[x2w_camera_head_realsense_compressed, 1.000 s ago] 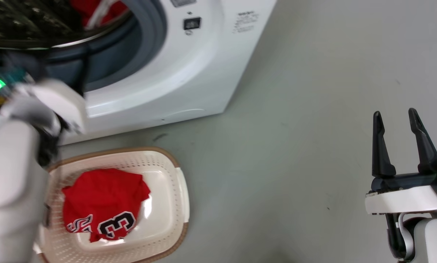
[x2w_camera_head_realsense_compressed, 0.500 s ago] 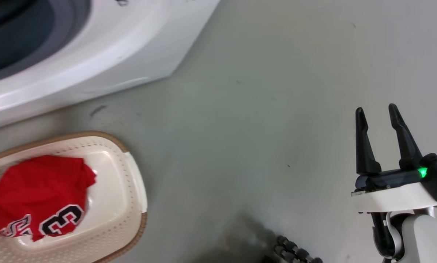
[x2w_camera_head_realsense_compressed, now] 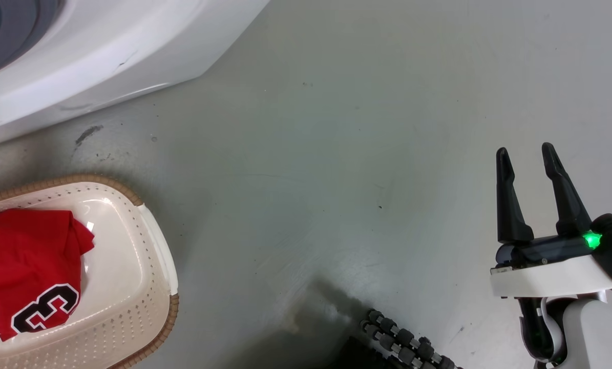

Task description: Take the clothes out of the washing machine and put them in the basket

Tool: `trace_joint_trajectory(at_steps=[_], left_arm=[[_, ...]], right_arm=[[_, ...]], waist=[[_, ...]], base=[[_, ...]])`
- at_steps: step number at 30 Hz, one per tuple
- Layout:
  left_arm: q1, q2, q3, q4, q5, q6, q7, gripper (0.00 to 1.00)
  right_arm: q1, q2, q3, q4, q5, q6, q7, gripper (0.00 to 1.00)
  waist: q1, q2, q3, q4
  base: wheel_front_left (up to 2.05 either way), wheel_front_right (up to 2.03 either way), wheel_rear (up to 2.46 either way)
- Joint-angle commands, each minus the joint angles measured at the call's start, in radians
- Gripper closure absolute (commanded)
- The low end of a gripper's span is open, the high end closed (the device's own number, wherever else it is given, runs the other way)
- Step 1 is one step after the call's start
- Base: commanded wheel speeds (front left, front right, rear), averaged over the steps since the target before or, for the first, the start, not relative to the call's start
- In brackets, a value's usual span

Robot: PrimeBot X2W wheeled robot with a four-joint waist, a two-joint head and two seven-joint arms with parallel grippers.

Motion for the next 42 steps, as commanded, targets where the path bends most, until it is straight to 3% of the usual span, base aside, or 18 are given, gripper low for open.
trace_joint_trajectory(at_steps=[1,9,10,11,24,35,42], left_arm=[[-0.010,-0.002,-0.008,0.010,0.005,0.001,-0.006,0.00],[-0.005,-0.017,-0.044,0.077,-0.003,-0.013,0.008,0.00],[-0.007,-0.023,-0.040,0.079,-0.015,-0.017,-0.006,0.35],[-0.009,-0.024,-0.038,0.084,-0.015,-0.015,-0.017,1.00],[0.000,-0.009,-0.060,0.094,-0.035,-0.027,-0.164,1.00],[0.105,-0.043,-0.088,0.104,-0.121,-0.033,-0.484,1.00],[0.277,-0.086,-0.100,0.083,-0.234,-0.034,-0.729,1.00]], right_arm=[[0.003,0.002,0.001,-0.006,0.008,-0.001,-0.002,0.00],[-0.014,0.002,-0.006,-0.015,0.024,-0.001,-0.002,0.00],[-0.016,0.002,-0.005,-0.016,0.025,-0.001,-0.002,0.00],[-0.019,0.002,-0.005,-0.015,0.026,-0.001,-0.002,0.00],[-0.054,0.001,0.000,-0.010,-0.003,-0.001,-0.002,0.00],[-0.065,0.001,-0.060,-0.019,-0.088,-0.001,-0.002,0.00],[-0.031,0.001,-0.094,-0.016,-0.147,-0.001,-0.002,0.00]], waist=[[-0.0001,0.0000,0.006,0.002],[-0.0001,0.0000,0.024,0.009],[-0.0001,0.0000,0.026,0.009],[-0.0001,0.0000,0.028,0.009],[-0.0001,0.0000,-0.012,0.024],[-0.0001,0.0000,-0.154,0.135],[-0.0001,0.0000,-0.284,0.219]], base=[[0.00,0.00,0.00],[0.00,0.00,0.00],[0.00,0.00,0.00],[0.00,0.00,0.00],[0.00,0.00,0.00],[0.00,0.00,0.00],[0.00,0.00,0.00]])
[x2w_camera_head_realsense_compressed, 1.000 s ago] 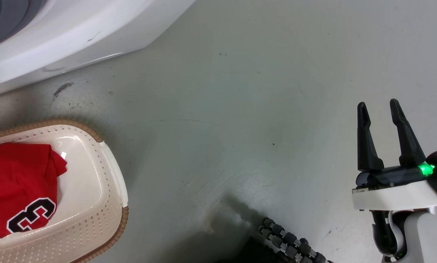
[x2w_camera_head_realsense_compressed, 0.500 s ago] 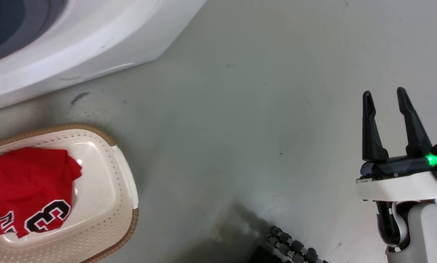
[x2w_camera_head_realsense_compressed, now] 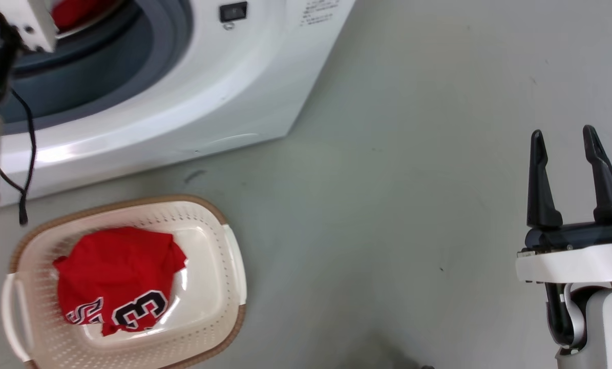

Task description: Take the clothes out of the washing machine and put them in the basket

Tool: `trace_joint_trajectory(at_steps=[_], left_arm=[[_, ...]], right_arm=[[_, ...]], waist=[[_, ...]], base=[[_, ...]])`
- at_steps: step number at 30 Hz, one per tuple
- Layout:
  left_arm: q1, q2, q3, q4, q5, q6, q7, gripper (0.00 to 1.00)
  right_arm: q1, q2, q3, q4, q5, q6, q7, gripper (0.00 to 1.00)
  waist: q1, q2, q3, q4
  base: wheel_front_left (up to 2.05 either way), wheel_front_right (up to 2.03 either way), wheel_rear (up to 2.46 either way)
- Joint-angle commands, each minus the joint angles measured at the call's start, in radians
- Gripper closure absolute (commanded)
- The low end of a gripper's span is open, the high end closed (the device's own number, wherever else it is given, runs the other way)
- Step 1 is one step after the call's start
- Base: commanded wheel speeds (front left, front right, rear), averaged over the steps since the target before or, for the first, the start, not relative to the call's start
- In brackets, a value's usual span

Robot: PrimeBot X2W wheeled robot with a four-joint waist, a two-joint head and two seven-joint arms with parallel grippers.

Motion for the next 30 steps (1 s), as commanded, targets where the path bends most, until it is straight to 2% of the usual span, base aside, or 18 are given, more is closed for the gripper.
trace_joint_trajectory(at_steps=[1,8,15,22,30], left_arm=[[0.021,-0.008,-0.001,-0.006,-0.010,-0.001,-0.027,1.00],[0.180,-0.060,-0.025,-0.025,-0.043,-0.001,-0.228,1.00],[0.316,-0.109,-0.039,-0.045,-0.027,0.028,-0.394,1.00],[0.443,-0.136,-0.015,-0.163,-0.007,0.057,-0.437,1.00],[0.632,-0.170,0.065,-0.463,0.035,0.077,-0.437,1.00]], right_arm=[[0.011,0.001,-0.002,0.000,-0.010,-0.001,-0.002,0.00],[0.042,0.000,-0.016,0.004,-0.047,-0.001,-0.002,0.00],[0.072,0.000,-0.019,0.012,-0.076,-0.001,-0.002,0.00],[0.109,0.000,-0.021,0.021,-0.095,-0.001,-0.002,0.00],[0.141,0.000,-0.028,0.029,-0.107,-0.001,-0.002,0.00]], waist=[[0.0001,0.0000,-0.057,0.051],[0.0001,0.0000,-0.161,0.116],[0.0001,0.0000,-0.250,0.178],[0.0001,0.0000,-0.326,0.240],[0.0001,0.0000,-0.393,0.298]], base=[[0.00,0.00,0.00],[0.00,0.00,0.00],[0.00,0.00,0.00],[0.00,0.00,0.00],[0.00,0.00,0.00]])
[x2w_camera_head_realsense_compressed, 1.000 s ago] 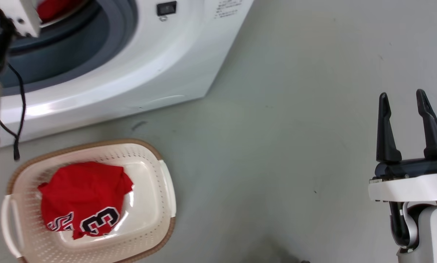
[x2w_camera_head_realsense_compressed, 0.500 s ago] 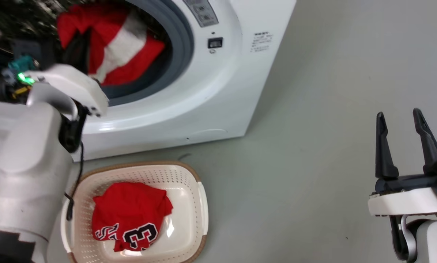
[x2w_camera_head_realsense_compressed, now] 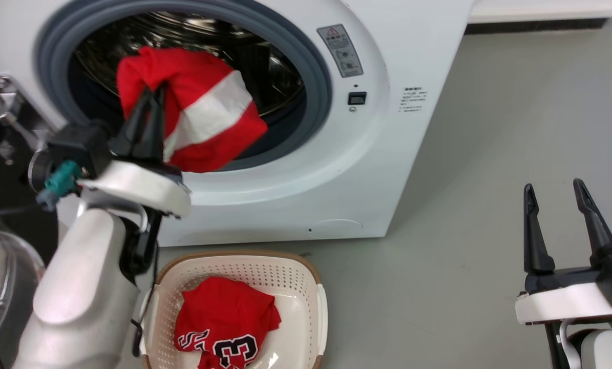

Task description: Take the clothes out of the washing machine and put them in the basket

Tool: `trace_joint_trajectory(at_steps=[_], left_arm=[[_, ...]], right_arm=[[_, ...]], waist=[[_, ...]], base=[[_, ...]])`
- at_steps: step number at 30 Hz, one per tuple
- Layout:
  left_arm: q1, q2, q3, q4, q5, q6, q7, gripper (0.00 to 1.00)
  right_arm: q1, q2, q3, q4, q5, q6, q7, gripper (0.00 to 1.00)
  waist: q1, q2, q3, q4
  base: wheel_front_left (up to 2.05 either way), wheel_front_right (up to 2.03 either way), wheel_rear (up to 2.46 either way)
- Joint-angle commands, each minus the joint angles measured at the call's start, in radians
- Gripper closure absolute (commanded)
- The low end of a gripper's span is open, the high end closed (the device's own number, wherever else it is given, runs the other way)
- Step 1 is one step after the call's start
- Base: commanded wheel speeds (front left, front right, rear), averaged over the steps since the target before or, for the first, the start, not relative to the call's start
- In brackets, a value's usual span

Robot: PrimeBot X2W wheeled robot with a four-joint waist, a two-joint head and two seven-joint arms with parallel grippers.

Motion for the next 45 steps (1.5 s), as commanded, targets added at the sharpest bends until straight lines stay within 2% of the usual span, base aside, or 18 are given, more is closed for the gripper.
trace_joint_trajectory(at_steps=[1,6,12,21,30,45], left_arm=[[0.032,-0.003,0.000,-0.034,0.011,0.000,-0.003,1.00],[0.134,-0.010,-0.023,-0.138,0.009,-0.007,0.004,1.00],[0.246,0.012,-0.067,-0.203,-0.001,-0.012,0.067,1.00],[0.317,0.000,-0.170,-0.151,-0.003,-0.040,0.150,1.00],[0.280,-0.012,-0.260,-0.008,0.019,-0.060,0.185,1.00],[0.045,-0.026,-0.306,0.418,0.058,-0.072,0.117,1.00]], right_arm=[[0.020,0.000,-0.002,0.001,-0.003,-0.001,-0.002,0.00],[0.030,0.000,0.000,-0.001,-0.012,-0.001,-0.002,0.00],[0.007,0.000,-0.001,-0.015,-0.015,-0.001,-0.002,0.00],[-0.043,0.000,-0.005,-0.034,-0.016,-0.001,-0.002,0.00],[-0.088,0.000,-0.002,-0.042,-0.010,-0.001,-0.002,0.00],[-0.177,0.001,0.055,-0.056,0.068,-0.001,-0.002,0.00]], waist=[[0.0002,0.0000,-0.025,0.026],[0.0002,0.0000,-0.038,0.052],[0.0002,0.0000,0.000,0.060],[0.0002,0.0000,0.109,0.036],[0.0002,0.0000,0.219,-0.020],[0.0002,0.0000,0.473,-0.177]], base=[[0.00,0.00,0.00],[0.00,0.00,0.00],[0.00,0.00,0.00],[0.00,0.00,0.00],[0.00,0.00,0.00],[0.00,0.00,0.00]])
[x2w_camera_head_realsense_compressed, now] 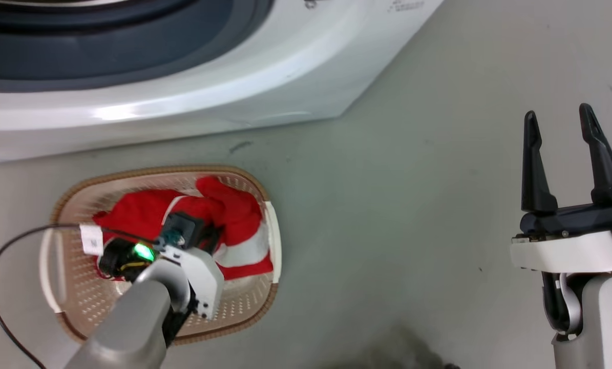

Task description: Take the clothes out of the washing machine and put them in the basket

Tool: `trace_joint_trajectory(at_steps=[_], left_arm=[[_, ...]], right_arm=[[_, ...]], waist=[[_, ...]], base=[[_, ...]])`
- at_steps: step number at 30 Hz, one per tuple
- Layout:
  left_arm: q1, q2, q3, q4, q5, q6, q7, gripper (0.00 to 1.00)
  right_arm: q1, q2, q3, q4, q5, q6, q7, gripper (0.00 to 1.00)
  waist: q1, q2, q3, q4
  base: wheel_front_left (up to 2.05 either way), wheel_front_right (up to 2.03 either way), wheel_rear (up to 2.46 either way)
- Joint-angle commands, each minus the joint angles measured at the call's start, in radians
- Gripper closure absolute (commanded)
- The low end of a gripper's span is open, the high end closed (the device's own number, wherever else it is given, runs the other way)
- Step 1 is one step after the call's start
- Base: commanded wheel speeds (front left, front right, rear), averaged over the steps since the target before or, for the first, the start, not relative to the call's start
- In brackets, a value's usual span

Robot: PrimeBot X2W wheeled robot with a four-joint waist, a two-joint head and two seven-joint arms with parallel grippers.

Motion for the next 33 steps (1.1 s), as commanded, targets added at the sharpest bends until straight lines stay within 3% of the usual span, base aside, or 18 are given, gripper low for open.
trace_joint_trajectory(at_steps=[1,13,24,25,26,33], left_arm=[[-0.025,0.001,0.003,0.012,-0.004,-0.002,-0.007,1.00],[-0.206,-0.028,0.011,0.289,-0.044,-0.005,-0.049,1.00],[-0.277,-0.062,-0.009,0.435,-0.057,-0.006,-0.058,1.00],[-0.276,-0.066,-0.010,0.440,-0.058,-0.006,-0.066,0.13],[-0.273,-0.071,-0.011,0.444,-0.060,-0.006,-0.072,0.00],[-0.246,-0.097,-0.024,0.433,-0.066,-0.007,-0.112,0.00]], right_arm=[[-0.016,0.001,-0.002,-0.003,0.003,-0.001,-0.002,0.00],[-0.056,0.001,-0.001,-0.023,0.027,-0.001,-0.002,0.00],[-0.069,0.001,0.003,-0.023,0.016,-0.001,-0.002,0.00],[-0.070,0.001,0.002,-0.021,0.015,-0.001,-0.002,0.00],[-0.069,0.001,0.000,-0.020,0.015,-0.001,-0.002,0.00],[-0.052,0.001,-0.013,-0.003,-0.007,-0.001,-0.002,0.00]], waist=[[-0.0002,0.0000,0.066,-0.046],[-0.0002,0.0000,0.180,-0.091],[-0.0002,0.0000,0.205,-0.085],[-0.0002,0.0000,0.201,-0.083],[-0.0002,0.0000,0.195,-0.081],[-0.0002,0.0000,0.102,-0.046]], base=[[0.00,0.00,0.00],[0.00,0.00,0.00],[0.00,0.00,0.00],[0.00,0.00,0.00],[0.00,0.00,0.00],[0.00,0.00,0.00]])
